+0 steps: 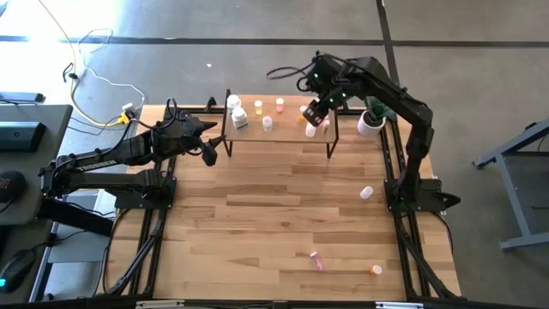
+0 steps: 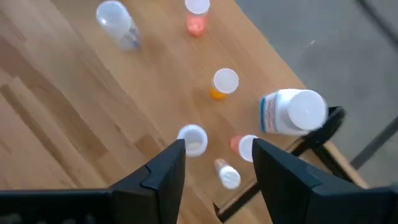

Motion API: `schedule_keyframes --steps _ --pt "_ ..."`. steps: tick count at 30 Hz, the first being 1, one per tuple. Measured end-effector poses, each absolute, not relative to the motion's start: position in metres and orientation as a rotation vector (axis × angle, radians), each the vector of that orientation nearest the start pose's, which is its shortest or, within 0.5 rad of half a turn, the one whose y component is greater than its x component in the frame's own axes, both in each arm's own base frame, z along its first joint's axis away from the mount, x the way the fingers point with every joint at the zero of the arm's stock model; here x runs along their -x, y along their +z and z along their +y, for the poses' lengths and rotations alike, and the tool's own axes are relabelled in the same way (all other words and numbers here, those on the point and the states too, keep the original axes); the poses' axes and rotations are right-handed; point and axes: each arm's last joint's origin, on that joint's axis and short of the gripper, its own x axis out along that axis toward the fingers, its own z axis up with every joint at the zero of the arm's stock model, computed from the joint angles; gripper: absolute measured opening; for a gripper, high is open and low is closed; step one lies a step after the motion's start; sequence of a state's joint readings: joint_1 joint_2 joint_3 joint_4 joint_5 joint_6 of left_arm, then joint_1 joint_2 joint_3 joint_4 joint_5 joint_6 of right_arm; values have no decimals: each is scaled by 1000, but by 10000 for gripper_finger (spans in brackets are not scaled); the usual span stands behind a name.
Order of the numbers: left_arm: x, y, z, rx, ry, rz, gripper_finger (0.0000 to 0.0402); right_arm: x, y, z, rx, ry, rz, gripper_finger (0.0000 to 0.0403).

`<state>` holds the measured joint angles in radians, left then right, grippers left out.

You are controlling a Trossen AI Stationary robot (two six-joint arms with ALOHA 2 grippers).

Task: Pick and place medicine bottles onto shelf by color
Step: Put the orange pill bottle on the shelf

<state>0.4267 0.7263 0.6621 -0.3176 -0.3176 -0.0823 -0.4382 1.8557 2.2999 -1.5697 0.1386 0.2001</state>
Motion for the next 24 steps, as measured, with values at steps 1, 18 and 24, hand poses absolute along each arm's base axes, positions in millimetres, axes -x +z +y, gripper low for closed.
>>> schedule_keyframes --steps 1,18,24 --pt "-141 287 74 91 750 363 251 -297 431 -139 -319 -637 1075 177" --pt "-142 287 74 97 720 362 251 -235 395 -66 -519 -662 1037 177" --pt "-142 287 74 96 725 362 251 -206 373 -30 -721 -679 1035 177"
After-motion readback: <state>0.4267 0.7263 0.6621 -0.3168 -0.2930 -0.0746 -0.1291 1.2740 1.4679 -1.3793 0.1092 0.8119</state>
